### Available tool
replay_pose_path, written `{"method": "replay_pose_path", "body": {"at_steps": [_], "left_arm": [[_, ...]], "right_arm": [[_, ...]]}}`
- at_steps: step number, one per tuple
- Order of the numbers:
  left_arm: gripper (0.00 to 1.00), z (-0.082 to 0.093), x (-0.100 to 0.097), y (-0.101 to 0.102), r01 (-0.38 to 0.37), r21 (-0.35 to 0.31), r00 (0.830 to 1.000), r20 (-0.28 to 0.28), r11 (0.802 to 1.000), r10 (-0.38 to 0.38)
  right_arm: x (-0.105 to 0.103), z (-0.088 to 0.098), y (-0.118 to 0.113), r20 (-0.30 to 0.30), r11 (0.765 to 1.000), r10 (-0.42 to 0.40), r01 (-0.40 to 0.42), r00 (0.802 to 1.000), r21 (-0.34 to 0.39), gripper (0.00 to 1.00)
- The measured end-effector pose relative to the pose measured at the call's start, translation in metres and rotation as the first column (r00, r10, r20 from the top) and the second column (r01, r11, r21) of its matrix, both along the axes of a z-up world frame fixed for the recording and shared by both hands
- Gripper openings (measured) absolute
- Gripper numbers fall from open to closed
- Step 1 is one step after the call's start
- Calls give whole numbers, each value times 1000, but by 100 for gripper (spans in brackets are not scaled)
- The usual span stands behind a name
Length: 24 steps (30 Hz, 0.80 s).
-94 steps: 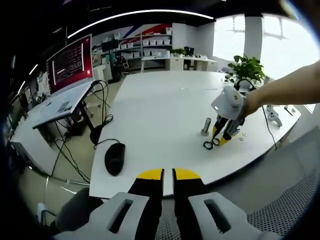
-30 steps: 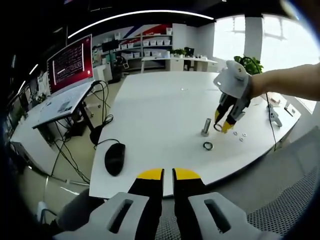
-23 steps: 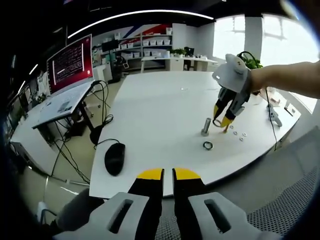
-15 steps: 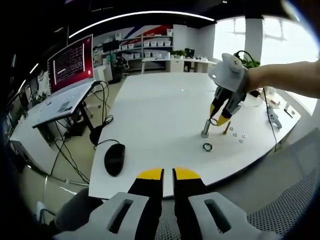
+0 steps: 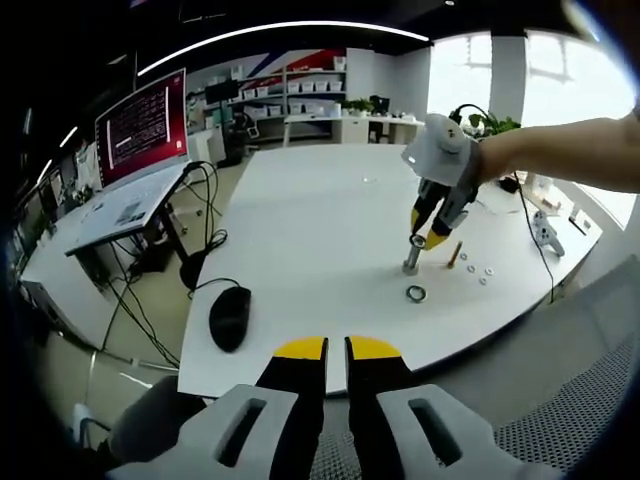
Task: Place the washer onto the threaded stud by aligning its center hole with the stud, sliding it down to the base, and recovering from edge contact or off-axis alignment until the washer reaches the visible bottom stop.
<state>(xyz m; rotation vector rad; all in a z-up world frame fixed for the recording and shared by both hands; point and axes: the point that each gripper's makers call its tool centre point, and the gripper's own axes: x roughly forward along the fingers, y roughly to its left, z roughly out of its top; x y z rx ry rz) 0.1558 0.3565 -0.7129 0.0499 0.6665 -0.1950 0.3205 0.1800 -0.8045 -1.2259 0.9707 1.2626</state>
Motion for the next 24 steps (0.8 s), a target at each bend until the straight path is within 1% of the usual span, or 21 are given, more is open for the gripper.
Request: {"method": "replay_pose_path", "body": {"at_steps": [8,16,20,22,24], "left_arm": [[4,0,0,0,0,1,1000,-2,1000,0],[4,-1,0,0,1,3,1000,-7,1000,0],[4,-1,0,0,2,6,1000,-9,1000,-2],[4,-2,0,0,2,6,1000,-10,1000,-2],[4,-2,0,0,2,6,1000,-11,1000,-2]], "right_arm": [[4,-13,-2,-12,1000,-4,4,1000,-10,23],[9,-34,-3,-38,1000,-16,15,999,-17,23],[10,-46,-4,-48,1000,-8,7,999,-27,23],[12,-51,-4,-51,1000,-6,5,999,-29,23],[9,-52,-4,-54,999,-12,11,998,-32,23]]}}
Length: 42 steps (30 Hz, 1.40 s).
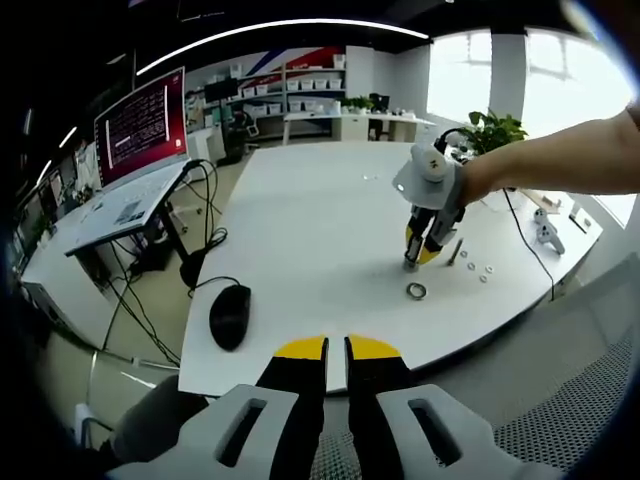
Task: Place the washer onto the threaded stud by aligning its center hole with the stud, sliding it down to the base, and recovering from edge contact or off-axis alignment until the washer reaches the visible bottom stop.
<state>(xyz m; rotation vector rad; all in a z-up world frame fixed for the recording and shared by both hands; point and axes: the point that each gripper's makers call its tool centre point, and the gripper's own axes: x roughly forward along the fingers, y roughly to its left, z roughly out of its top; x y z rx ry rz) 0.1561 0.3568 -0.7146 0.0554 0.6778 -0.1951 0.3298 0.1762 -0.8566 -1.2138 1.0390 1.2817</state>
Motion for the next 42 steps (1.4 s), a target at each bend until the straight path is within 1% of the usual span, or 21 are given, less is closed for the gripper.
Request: {"method": "replay_pose_path", "body": {"at_steps": [7,13,16,19,22,24,26,28,30,34,38,42], "left_arm": [[4,-1,0,0,0,1,1000,-3,1000,0],[4,-1,0,0,-1,1,1000,-3,1000,1],[4,-1,0,0,-2,0,1000,-3,1000,2],[4,-1,1,0,-1,1,1000,-3,1000,1],[4,-1,1,0,-1,1,1000,-3,1000,1],[4,-1,1,0,-1,1,1000,-3,1000,1],[4,-1,1,0,0,1,1000,-4,1000,0],[4,-1,1,0,0,1,1000,-5,1000,0],[4,-1,1,0,0,1,1000,-5,1000,0],[4,-1,1,1,-1,0,1000,-5,1000,1],[4,-1,1,1,-2,-1,1000,-4,1000,2],[4,-1,1,1,-4,-1,1000,-3,1000,4]], "right_arm": [[-5,-8,0,-8,1000,-1,1,1000,-10,24],[-6,-7,0,4,1000,7,-7,1000,-15,24],[-5,-9,-1,10,1000,15,-14,1000,-21,24],[-6,-13,-4,-3,999,7,-7,1000,-32,24],[-3,-12,-2,-6,1000,-14,14,1000,-4,25],[-5,-10,-2,-12,1000,-20,20,1000,11,27],[-6,-8,0,-8,998,-46,46,999,36,35],[-2,-6,0,-3,997,-59,59,998,46,39],[-5,0,0,3,996,-66,66,998,61,43],[-5,11,5,3,992,-60,59,998,108,43],[-8,24,11,-14,985,-57,58,998,163,44],[-12,34,14,-19,980,-54,57,998,193,44]]}}
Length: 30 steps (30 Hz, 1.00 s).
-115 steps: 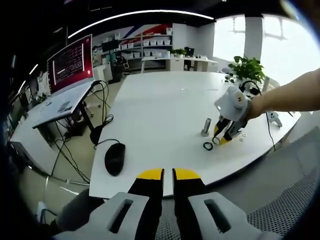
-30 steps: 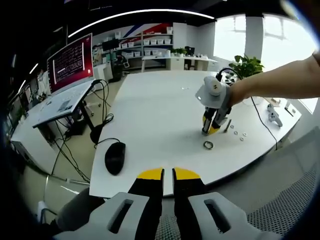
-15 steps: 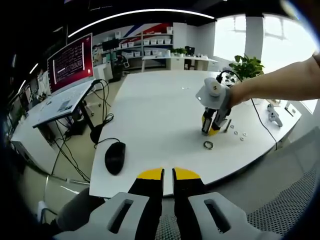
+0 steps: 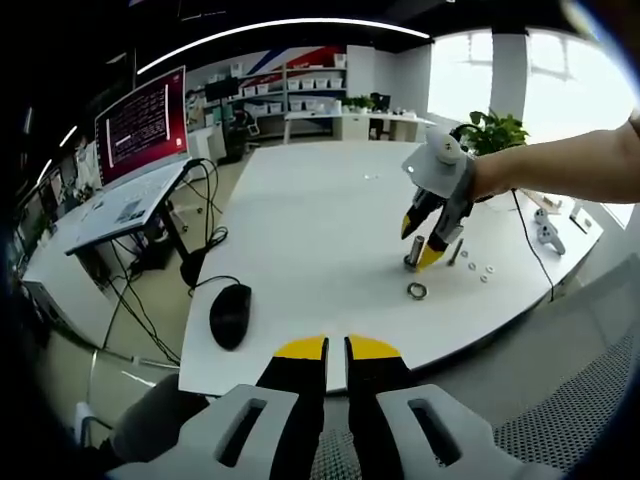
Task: Place the washer onto the threaded stud by aligning its center hole with the stud, sliding it down to the base, and recovering from edge contact or off-axis alignment until the washer reaches the visible bottom stop.
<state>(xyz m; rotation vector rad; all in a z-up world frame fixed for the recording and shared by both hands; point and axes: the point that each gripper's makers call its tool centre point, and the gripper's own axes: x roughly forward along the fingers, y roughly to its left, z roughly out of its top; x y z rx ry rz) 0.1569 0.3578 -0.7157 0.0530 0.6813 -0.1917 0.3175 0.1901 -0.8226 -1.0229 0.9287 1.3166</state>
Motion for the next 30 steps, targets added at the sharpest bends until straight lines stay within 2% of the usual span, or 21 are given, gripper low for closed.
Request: {"method": "replay_pose_path", "body": {"at_steps": [9,19,24,30], "left_arm": [[4,0,0,0,-2,0,1000,-1,1000,2],[4,0,0,0,-3,-1,1000,0,1000,3],[4,0,0,0,-1,0,1000,-2,1000,1],[4,0,-1,0,-1,1,1000,-3,1000,1]], "right_arm": [[-15,20,9,9,998,9,-10,1000,68,43],[-42,28,18,-10,988,-10,11,1000,151,42],[-56,23,15,-37,987,-17,23,999,160,41],[-68,10,12,-63,988,-28,37,998,150,41]]}}
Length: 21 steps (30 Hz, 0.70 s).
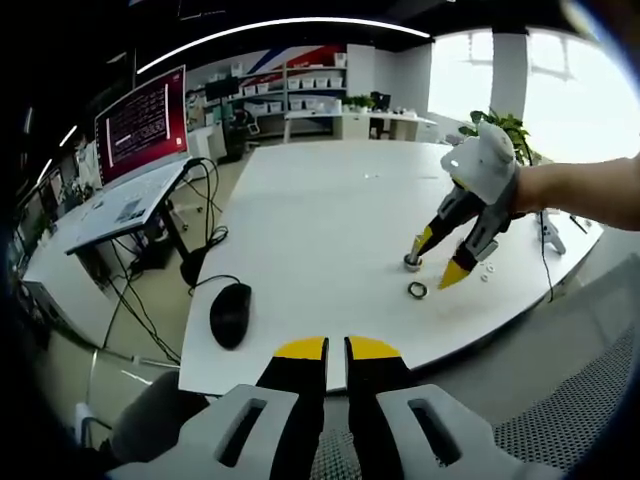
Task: Place the washer onto the threaded stud by aligning its center hole with the stud, sliding it down to the base, and recovering from edge contact or off-axis alignment until the washer reaches the visible bottom stop.
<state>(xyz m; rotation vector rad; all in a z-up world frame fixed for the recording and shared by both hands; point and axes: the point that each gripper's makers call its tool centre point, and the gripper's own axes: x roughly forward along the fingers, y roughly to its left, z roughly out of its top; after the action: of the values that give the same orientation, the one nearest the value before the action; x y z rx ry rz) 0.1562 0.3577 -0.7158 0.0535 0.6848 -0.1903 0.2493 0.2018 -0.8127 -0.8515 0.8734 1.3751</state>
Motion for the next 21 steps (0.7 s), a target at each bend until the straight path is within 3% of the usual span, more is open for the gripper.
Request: {"method": "replay_pose_path", "body": {"at_steps": [8,21], "left_arm": [[4,0,0,0,-2,-2,1000,2,1000,2],[4,0,0,0,-3,-2,1000,1,1000,3]], "right_arm": [[4,-25,-9,-32,998,-57,56,998,-39,41],[13,-49,-12,-49,992,-96,91,994,-88,38]]}}
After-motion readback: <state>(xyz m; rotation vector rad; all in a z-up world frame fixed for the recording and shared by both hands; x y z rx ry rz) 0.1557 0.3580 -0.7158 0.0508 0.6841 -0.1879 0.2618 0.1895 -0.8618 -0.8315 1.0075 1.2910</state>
